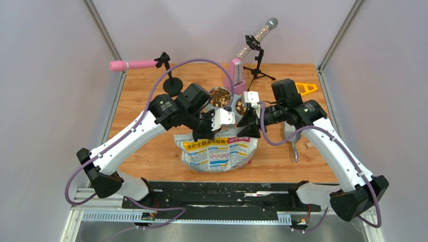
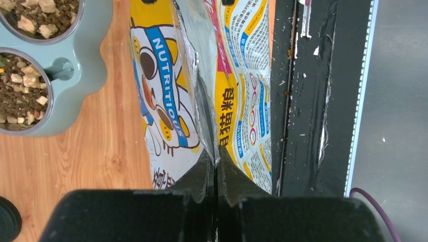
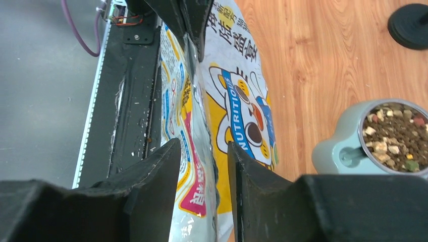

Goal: Serve the pet food

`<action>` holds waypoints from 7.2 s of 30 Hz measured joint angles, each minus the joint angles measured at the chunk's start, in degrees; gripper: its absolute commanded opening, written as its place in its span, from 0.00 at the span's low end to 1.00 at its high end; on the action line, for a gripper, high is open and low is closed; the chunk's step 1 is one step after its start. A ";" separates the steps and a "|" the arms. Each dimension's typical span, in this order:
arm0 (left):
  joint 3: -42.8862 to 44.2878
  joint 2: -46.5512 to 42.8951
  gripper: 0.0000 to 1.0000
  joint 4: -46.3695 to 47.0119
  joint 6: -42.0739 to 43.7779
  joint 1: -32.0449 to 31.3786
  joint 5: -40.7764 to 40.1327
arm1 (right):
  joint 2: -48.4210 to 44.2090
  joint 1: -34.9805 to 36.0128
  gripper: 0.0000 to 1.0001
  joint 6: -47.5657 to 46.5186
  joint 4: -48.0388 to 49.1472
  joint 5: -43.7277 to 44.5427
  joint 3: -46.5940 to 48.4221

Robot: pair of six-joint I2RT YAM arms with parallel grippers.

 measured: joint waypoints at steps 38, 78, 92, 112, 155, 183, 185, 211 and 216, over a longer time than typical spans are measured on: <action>-0.35 -0.22 0.30 0.92 -5.01 0.37 0.00 | 4.46 7.32 0.00 3.67 7.54 -0.52 0.33; -11.34 -11.56 0.00 11.91 5.95 4.59 -2.23 | -4.70 4.46 0.20 1.38 -3.78 15.15 1.40; -8.33 -9.94 0.00 7.72 2.86 4.79 0.55 | 0.79 5.33 0.41 1.73 0.81 8.83 1.73; -7.45 -8.98 0.00 8.26 -2.54 5.09 -0.79 | 2.62 10.38 0.54 5.88 8.90 7.34 0.59; -16.24 -14.36 0.00 25.59 -2.84 10.32 -0.48 | 1.84 6.75 0.00 12.13 9.73 17.33 1.60; -4.68 -3.93 1.00 11.50 3.89 17.29 25.62 | 4.33 2.51 0.00 22.03 10.12 9.01 1.97; -4.68 -2.47 1.00 10.54 4.72 16.46 26.88 | 5.16 2.86 0.00 22.86 11.30 7.96 1.97; -14.25 -8.02 0.00 21.35 6.29 11.63 7.69 | 6.43 6.88 0.06 26.25 5.88 17.57 6.91; -15.54 -9.81 0.00 22.27 4.74 11.65 5.53 | 5.31 7.02 0.00 26.12 4.15 20.90 7.34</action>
